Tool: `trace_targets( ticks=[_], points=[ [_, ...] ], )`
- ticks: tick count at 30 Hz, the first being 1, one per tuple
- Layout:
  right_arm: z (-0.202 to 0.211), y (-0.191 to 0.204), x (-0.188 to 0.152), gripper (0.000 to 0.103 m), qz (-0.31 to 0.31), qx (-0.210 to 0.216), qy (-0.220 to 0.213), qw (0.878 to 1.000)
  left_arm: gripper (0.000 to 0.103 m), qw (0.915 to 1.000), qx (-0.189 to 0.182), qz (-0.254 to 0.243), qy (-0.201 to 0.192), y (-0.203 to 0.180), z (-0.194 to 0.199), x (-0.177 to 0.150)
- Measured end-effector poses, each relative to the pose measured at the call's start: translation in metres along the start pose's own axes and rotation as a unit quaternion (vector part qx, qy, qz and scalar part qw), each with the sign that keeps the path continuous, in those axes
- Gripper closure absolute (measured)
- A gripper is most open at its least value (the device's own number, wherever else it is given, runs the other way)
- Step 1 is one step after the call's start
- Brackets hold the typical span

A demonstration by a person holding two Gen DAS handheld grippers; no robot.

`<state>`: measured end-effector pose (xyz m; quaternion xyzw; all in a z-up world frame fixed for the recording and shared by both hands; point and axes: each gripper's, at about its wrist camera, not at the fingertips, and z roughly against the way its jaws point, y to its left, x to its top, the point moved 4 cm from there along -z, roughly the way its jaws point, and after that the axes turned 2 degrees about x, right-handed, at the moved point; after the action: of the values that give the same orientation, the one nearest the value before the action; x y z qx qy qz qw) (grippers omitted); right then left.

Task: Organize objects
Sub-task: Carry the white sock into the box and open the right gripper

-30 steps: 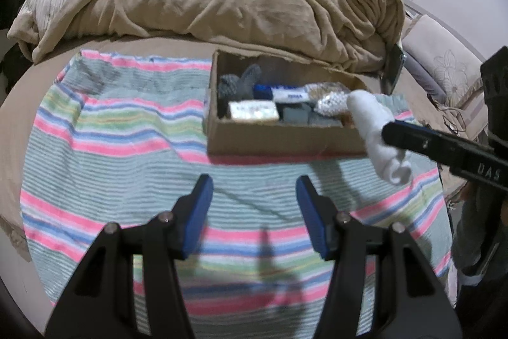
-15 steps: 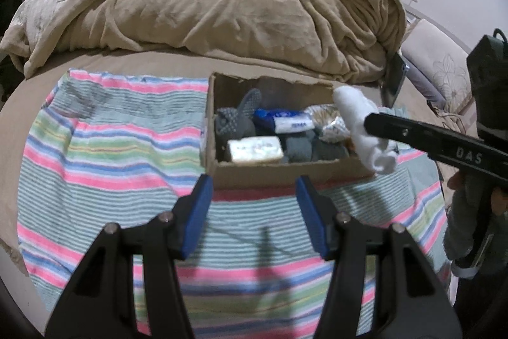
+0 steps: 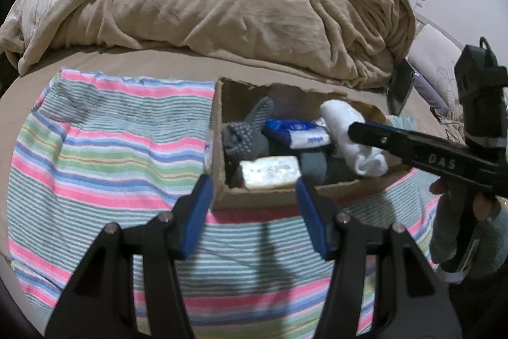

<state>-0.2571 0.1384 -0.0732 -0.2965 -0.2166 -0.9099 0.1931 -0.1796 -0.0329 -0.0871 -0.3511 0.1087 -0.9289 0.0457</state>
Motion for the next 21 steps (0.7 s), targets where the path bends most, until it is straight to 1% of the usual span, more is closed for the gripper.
trace_targets(
  ticks=[11,14,17,18,21],
  points=[
    [-0.032,0.016,-0.006,0.067,0.011,-0.002,0.019,1.0,0.047,0.9999,0.0,0.016,0.005,0.012,-0.005,-0.005],
    [-0.032,0.018,-0.006,0.067,0.013,-0.005,0.019,1.0,0.047,0.9998,0.002,0.017,0.005,0.013,-0.002,-0.005],
    [-0.029,0.015,-0.006,0.066,0.003,-0.006,0.012,1.0,0.047,0.9999,0.004,0.016,0.001,0.012,0.003,-0.004],
    [-0.027,0.014,-0.006,0.065,-0.001,-0.006,0.009,1.0,0.047,0.9999,0.005,0.016,0.001,0.011,0.005,-0.004],
    [-0.02,0.01,-0.008,0.055,-0.011,-0.005,0.005,1.0,0.047,0.9999,0.007,0.014,0.0,0.008,0.01,-0.005]
  ],
)
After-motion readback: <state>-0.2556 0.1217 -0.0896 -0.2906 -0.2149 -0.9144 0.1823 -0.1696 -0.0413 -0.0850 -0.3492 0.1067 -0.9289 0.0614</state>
